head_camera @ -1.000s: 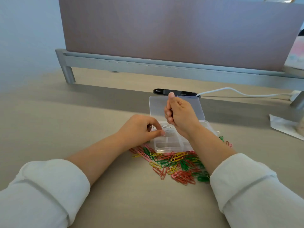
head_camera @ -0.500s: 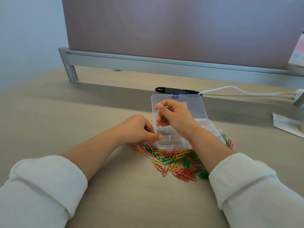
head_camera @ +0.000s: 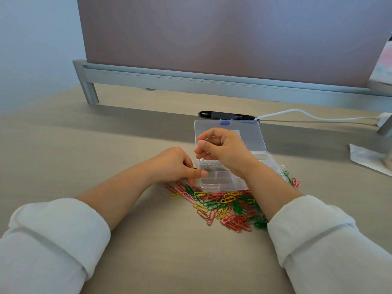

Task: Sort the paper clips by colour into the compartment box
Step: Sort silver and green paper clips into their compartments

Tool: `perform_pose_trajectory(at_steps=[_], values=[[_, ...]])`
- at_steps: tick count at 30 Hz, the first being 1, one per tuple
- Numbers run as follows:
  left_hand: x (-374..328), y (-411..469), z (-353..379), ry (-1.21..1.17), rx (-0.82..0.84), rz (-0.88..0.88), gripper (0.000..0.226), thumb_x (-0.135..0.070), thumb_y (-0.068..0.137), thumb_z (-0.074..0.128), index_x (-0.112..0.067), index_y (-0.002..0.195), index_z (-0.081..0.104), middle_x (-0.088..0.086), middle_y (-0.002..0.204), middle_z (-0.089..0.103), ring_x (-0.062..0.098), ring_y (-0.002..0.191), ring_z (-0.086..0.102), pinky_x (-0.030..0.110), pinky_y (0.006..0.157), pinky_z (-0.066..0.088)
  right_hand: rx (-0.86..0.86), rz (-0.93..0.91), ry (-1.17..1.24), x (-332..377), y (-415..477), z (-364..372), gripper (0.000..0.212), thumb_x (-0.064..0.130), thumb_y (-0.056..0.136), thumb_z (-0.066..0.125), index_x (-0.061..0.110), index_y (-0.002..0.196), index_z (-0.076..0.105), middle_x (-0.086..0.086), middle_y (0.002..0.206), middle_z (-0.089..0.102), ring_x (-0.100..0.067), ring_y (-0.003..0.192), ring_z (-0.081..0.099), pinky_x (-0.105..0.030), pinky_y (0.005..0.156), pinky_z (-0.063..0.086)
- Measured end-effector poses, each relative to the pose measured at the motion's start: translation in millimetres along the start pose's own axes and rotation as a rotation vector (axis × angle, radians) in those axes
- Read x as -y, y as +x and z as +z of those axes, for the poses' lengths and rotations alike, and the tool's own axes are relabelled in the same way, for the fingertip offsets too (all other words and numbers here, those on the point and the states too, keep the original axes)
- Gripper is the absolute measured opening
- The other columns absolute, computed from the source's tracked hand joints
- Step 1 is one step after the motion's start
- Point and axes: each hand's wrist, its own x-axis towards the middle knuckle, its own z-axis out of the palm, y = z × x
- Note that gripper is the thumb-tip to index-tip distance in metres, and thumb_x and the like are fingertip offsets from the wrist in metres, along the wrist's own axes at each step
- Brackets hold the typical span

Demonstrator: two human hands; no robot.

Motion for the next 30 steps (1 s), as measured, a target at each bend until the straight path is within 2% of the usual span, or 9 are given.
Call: perform_pose_trajectory(at_steps=[4, 10, 16, 19, 24, 27, 30], values=[[0.0, -0.8, 0.3, 0.005, -0.001, 0.007, 0.037, -0.048, 0.079, 0.064, -0.025, 0.051, 0.065, -0.009, 0.027, 0.037, 0.005, 0.035, 0.037, 0.013, 0.040, 0.029, 0.016, -0.009, 0.010, 0.1, -0.5, -0.3, 0.012, 0.013, 0.092, 0.054, 0.015, 0.082, 0.061, 0.005, 0.064, 0.069, -0.006, 0.060, 0.067, -0.016, 0.059, 0.054], [-1.0, -0.8, -0.3, -0.004, 0.006, 0.004, 0.036, -0.048, 0.080, 0.064, -0.024, 0.053, 0.067, -0.009, 0.028, 0.038, 0.005, 0.036, 0.037, 0.013, 0.040, 0.029, 0.011, 0.034, 0.043, 1.6, -0.7, 0.1, 0.028, 0.025, 0.099, 0.039, 0.015, 0.083, 0.060, 0.002, 0.067, 0.070, -0.011, 0.063, 0.068, -0.018, 0.058, 0.052], [-1.9, -1.1, 0.0, -0.005, 0.008, -0.011, 0.036, -0.046, 0.080, 0.064, -0.023, 0.052, 0.065, -0.010, 0.027, 0.039, 0.004, 0.035, 0.039, 0.011, 0.040, 0.030, 0.015, 0.023, 0.025, 1.2, -0.3, -0.7, 0.010, 0.013, 0.094, 0.051, 0.017, 0.088, 0.059, 0.000, 0.076, 0.069, -0.006, 0.061, 0.067, -0.016, 0.060, 0.053], [-1.9, -0.9, 0.0, -0.002, 0.004, -0.016, 0.037, -0.047, 0.080, 0.063, -0.024, 0.051, 0.064, -0.010, 0.027, 0.040, 0.003, 0.035, 0.039, 0.011, 0.041, 0.031, 0.009, 0.033, 0.040, 1.9, -0.4, -0.5, 0.009, 0.018, 0.093, 0.051, 0.016, 0.088, 0.059, 0.000, 0.077, 0.070, -0.007, 0.061, 0.068, -0.018, 0.061, 0.053], [-2.1, -1.2, -0.2, -0.009, 0.007, -0.015, 0.037, -0.046, 0.081, 0.063, -0.024, 0.051, 0.064, -0.011, 0.028, 0.041, 0.002, 0.035, 0.039, 0.011, 0.040, 0.030, -0.022, 0.070, 0.083, 3.4, -1.0, 1.2, 0.036, 0.037, 0.098, 0.035, 0.015, 0.086, 0.061, 0.000, 0.072, 0.071, -0.015, 0.067, 0.070, -0.022, 0.064, 0.055], [-0.9, -0.3, 0.4, -0.008, 0.001, -0.018, 0.038, -0.047, 0.080, 0.064, -0.023, 0.050, 0.064, -0.010, 0.029, 0.041, 0.004, 0.035, 0.038, 0.012, 0.040, 0.029, -0.014, 0.101, 0.121, 4.0, -0.9, -0.3, 0.047, 0.038, 0.101, 0.022, 0.014, 0.089, 0.061, -0.003, 0.073, 0.072, -0.019, 0.071, 0.070, -0.027, 0.068, 0.054], [0.0, 0.2, 1.1, -0.007, -0.005, -0.023, 0.040, -0.047, 0.079, 0.064, -0.023, 0.048, 0.063, -0.009, 0.029, 0.040, 0.004, 0.035, 0.038, 0.012, 0.039, 0.029, 0.011, 0.117, 0.177, 3.9, -2.3, -1.6, 0.049, 0.034, 0.102, 0.015, 0.015, 0.093, 0.059, -0.005, 0.076, 0.072, -0.022, 0.075, 0.070, -0.031, 0.074, 0.052]])
